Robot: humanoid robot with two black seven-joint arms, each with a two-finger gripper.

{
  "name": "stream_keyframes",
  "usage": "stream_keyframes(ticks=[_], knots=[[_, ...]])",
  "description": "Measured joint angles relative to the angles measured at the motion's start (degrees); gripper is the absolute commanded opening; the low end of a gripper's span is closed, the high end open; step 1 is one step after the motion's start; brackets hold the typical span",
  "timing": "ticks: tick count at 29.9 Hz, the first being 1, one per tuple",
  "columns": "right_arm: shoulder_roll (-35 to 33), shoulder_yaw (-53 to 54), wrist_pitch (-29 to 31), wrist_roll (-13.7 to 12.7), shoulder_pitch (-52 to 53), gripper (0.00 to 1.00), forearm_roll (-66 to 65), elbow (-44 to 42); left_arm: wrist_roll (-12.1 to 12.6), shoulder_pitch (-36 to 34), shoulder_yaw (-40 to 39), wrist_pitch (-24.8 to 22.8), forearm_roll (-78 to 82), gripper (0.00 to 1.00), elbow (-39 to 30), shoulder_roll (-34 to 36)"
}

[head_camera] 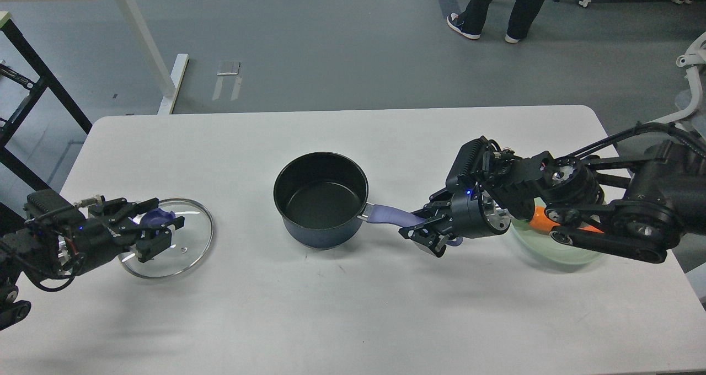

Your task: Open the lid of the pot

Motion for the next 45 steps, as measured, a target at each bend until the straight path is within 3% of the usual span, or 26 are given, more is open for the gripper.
stream_keyframes(ticks=[4,6,8,16,21,28,34,45], knots=[[-0.1,0.1,0.0,-0.1,-0.2,0.29,0.0,0.0,0.0,-0.1,0.0,0.0,0.0,0.94,-0.4,0.1],[-0.1,0.2,-0.1,-0.1,-0.3,0.46,-0.1,0.0,0.0,-0.2,-0.1,0.0,0.0,0.98,-0.4,0.1],[-0.2,0.3,-0.2,-0.1,-0.3,0.68,-0.1,0.0,0.0,-0.5,-0.6,-0.1,-0.2,0.99,-0.4,0.1],[-0.5,1.7,-0.9,-0.1,-0.6,0.95,0.9,-0.2,0.0,-5.7,-0.8,-1.8,-18.7,0.99,-0.4,0.1],[-1.7,4.9,-2.7,-0.1,-1.0,0.98,5.2,-0.6,0.0,-8.0,-1.0,-3.0,-34.9,0.99,-0.3,-0.5],[-5.2,12.2,-2.8,0.0,-0.5,0.99,21.0,-2.1,0.0,-11.8,-2.0,-6.2,-56.4,0.99,0.7,-3.1],[-8.0,23.5,-2.8,-0.1,-2.3,1.00,36.5,-8.2,0.0,-12.5,-8.5,-7.2,-74.6,0.99,2.7,-7.4],[-7.2,36.6,-3.7,-0.1,-7.2,1.00,65.3,-23.6,0.0,-12.5,-18.5,-21.2,-94.3,0.99,12.4,-16.7]])
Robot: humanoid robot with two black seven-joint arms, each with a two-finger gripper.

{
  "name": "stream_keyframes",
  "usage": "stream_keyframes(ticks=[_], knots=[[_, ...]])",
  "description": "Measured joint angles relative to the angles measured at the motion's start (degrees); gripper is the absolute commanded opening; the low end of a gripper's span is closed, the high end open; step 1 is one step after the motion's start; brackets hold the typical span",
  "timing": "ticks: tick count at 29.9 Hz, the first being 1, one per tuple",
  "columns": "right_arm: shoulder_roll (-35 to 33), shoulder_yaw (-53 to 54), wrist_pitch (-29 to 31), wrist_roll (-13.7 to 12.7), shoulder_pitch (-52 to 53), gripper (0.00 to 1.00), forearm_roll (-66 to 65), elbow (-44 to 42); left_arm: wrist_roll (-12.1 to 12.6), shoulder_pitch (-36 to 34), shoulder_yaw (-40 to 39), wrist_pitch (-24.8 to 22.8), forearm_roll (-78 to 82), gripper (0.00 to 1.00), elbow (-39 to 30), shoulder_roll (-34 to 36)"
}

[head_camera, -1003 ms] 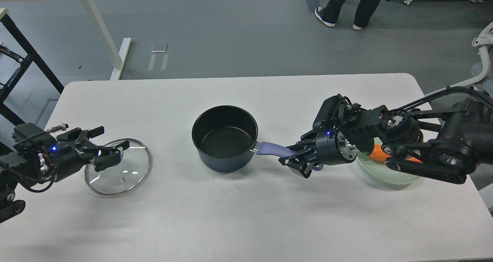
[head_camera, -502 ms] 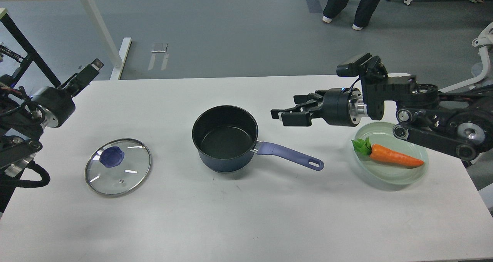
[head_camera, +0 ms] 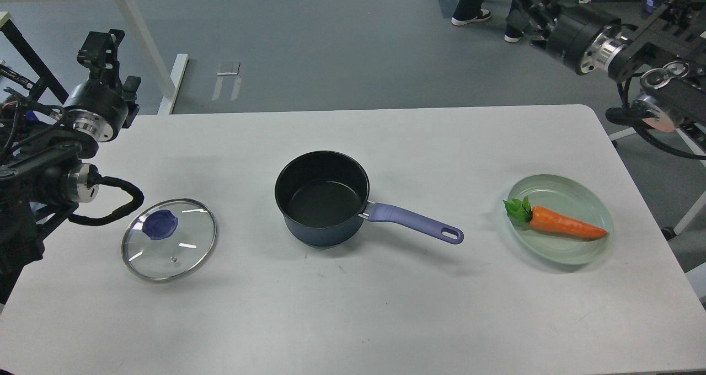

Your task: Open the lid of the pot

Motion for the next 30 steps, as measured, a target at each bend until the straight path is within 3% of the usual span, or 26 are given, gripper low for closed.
stream_keyframes(ticks=[7,13,21,30], knots=[[1.7,7.6,0.0,0.1,-7.0,1.00,22.6,-1.6,0.0,1.7,-2.1,-8.4,-9.6,0.99,2.4,-2.8],[8.5,18.4,0.4,1.6,-18.2,1.00,38.8,-1.7,0.0,4.5,-2.2,-13.7,-16.3,0.99,2.4,-4.3],[18.6,34.2,3.0,1.6,-31.6,1.00,41.4,-1.7,0.0,7.3,-5.1,-17.6,-19.4,1.00,1.8,-4.9],[19.7,36.4,4.1,1.3,-33.6,1.00,41.5,-1.1,0.0,8.9,-6.7,-22.5,-19.3,1.00,1.1,-3.9]])
